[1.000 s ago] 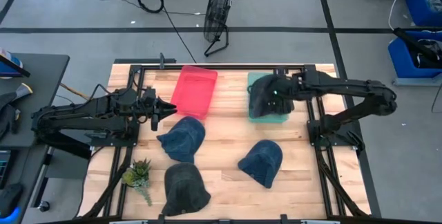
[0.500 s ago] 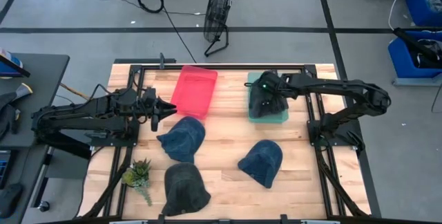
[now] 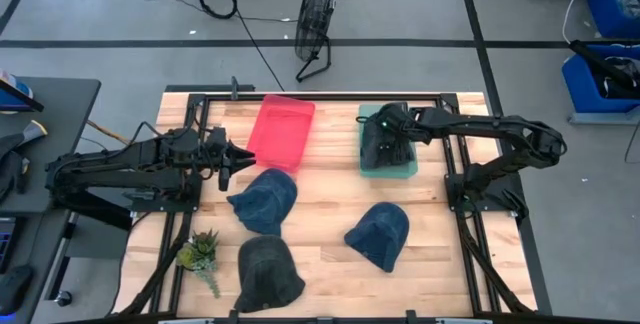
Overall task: Pick & Place hat
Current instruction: Put the top black cap into the blue bin, then put the left blue cap into the red bin
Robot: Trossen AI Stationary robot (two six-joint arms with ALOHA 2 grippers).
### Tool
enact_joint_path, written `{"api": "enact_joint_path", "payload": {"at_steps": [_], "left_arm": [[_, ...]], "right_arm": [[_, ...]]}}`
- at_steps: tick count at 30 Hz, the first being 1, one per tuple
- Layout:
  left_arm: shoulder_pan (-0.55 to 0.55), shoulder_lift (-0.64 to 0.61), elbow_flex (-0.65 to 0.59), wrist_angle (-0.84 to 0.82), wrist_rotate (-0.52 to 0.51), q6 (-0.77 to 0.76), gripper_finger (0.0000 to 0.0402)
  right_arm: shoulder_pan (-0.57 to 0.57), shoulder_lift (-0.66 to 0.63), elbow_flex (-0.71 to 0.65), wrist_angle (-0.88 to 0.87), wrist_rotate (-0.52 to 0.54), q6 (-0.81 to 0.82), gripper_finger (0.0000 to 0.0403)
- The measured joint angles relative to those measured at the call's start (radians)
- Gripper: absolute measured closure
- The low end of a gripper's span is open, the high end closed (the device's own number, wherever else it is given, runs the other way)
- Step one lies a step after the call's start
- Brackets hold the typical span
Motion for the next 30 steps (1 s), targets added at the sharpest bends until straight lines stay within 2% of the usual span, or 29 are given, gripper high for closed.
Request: {"api": "enact_joint_path", "payload": {"at_steps": [4, 9, 11, 14, 17, 20, 26, 30], "left_arm": [[0.000, 0.000, 0.000, 0.000, 0.000, 0.001, 0.0289], [0.000, 0.000, 0.000, 0.009, 0.017, 0.002, 0.0289], [0.000, 0.000, 0.000, 0.038, 0.036, 0.002, 0.0289], [-0.005, 0.001, 0.000, 0.112, 0.041, 0.023, 0.0289], [-0.024, 0.001, 0.000, 0.191, 0.042, 0.099, 0.0289], [-0.049, 0.006, 0.019, 0.198, 0.032, 0.139, 0.0289], [-0.107, 0.067, 0.095, 0.179, 0.025, 0.166, 0.0289], [-0.160, 0.134, 0.216, 0.066, 0.021, 0.191, 0.0289]], "right_arm": [[0.004, -0.002, 0.000, -0.007, 0.045, 0.025, 0.0301], [0.058, -0.024, 0.000, -0.047, 0.225, 0.025, 0.0269], [0.088, -0.028, 0.016, -0.117, 0.258, 0.041, 0.0262], [0.120, -0.028, 0.083, -0.271, 0.257, 0.154, 0.0258], [0.146, -0.029, 0.179, -0.413, 0.197, 0.302, 0.0260], [0.166, -0.030, 0.281, -0.487, 0.070, 0.409, 0.0266], [0.191, -0.030, 0.422, -0.477, -0.171, 0.525, 0.0283], [0.216, -0.044, 0.444, -0.475, -0.233, 0.591, 0.0293]]}}
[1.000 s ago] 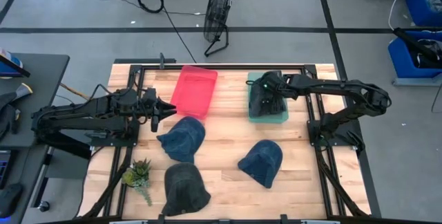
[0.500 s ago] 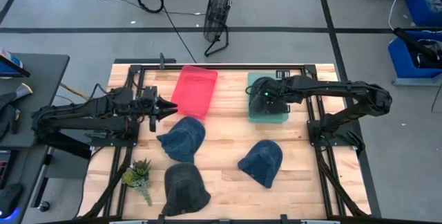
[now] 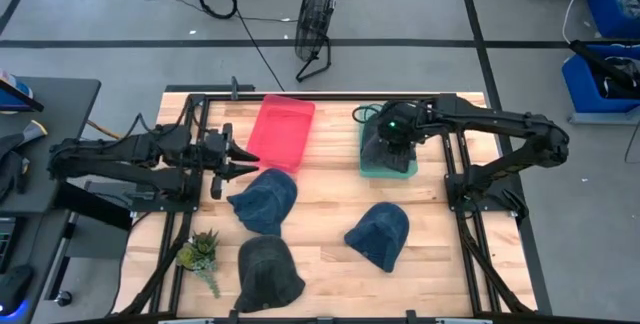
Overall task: Pick & Place hat
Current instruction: Put the left blue cap into the red bin
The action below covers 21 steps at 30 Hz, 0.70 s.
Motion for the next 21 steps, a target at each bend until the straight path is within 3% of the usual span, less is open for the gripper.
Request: {"api": "enact_joint_path", "payload": {"at_steps": [9, 16, 21], "left_arm": [[-0.223, 0.190, 0.231, -0.266, -0.195, -0.033, 0.0289], [-0.370, 0.335, 0.241, -0.411, -0.234, -0.120, 0.0289], [-0.392, 0.467, 0.238, -0.595, -0.267, -0.158, 0.0289]], "right_arm": [[0.163, -0.168, -0.126, 0.123, -0.059, 0.140, 0.0305], [0.288, -0.266, -0.322, 0.305, -0.059, 0.311, 0.0303], [0.348, -0.262, -0.443, 0.362, -0.059, 0.360, 0.0303]]}}
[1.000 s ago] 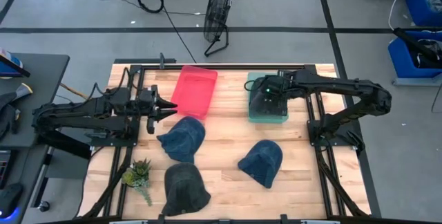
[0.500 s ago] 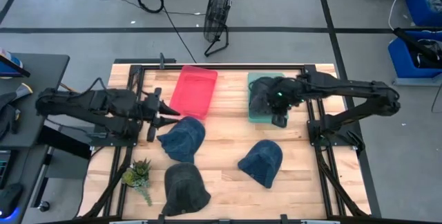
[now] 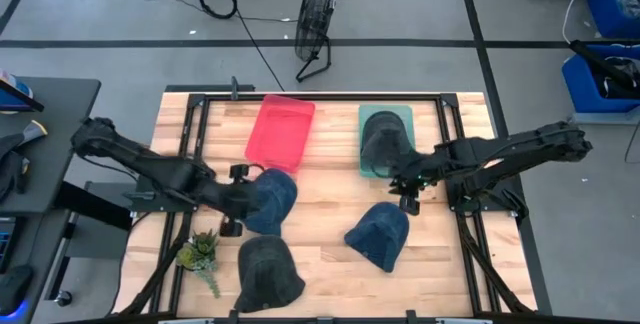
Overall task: Pick & Place hat
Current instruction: Put the left blue cap into the red bin
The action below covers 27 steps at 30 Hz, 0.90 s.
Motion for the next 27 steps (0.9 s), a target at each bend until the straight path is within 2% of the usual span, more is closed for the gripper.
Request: {"api": "enact_joint_path", "payload": {"at_steps": [5, 9, 20, 27], "left_arm": [[0.052, 0.128, 0.000, -0.024, 0.000, -0.010, 0.0289], [0.114, 0.209, 0.000, -0.033, 0.048, 0.024, 0.0284], [0.254, 0.356, 0.000, -0.028, 0.053, 0.215, 0.0198], [0.303, 0.484, 0.000, -0.027, 0.054, 0.281, 0.0204]], "right_arm": [[0.022, 0.000, -0.076, 0.047, 0.000, 0.067, 0.0303], [0.030, 0.000, -0.089, 0.054, 0.001, 0.080, 0.0302], [0.030, 0.000, -0.089, 0.105, 0.004, 0.069, 0.0302], [0.030, 0.000, -0.089, 0.106, 0.004, 0.069, 0.0302]]}}
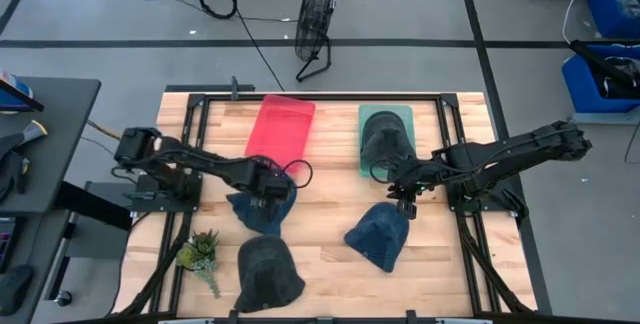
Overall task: Pick & Place hat
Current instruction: Put the left blue cap into the red bin
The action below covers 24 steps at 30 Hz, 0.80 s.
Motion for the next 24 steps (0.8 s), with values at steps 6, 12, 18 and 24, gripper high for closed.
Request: {"api": "enact_joint_path", "payload": {"at_steps": [6, 12, 18, 24], "left_arm": [[0.010, 0.042, 0.002, -0.002, -0.017, 0.110, 0.0285], [0.001, -0.020, 0.041, -0.023, -0.005, -0.036, 0.0387], [-0.047, -0.095, 0.182, -0.099, -0.049, -0.197, 0.0387], [-0.064, -0.149, 0.356, -0.106, -0.178, -0.226, 0.0390]], "right_arm": [[0.000, 0.000, 0.000, 0.000, 0.000, 0.000, 0.0302], [0.000, 0.000, 0.000, 0.002, 0.001, 0.000, 0.0302], [0.000, 0.000, 0.000, 0.006, 0.001, -0.011, 0.0302], [0.000, 0.000, 0.000, 0.022, 0.004, -0.012, 0.0302]]}}
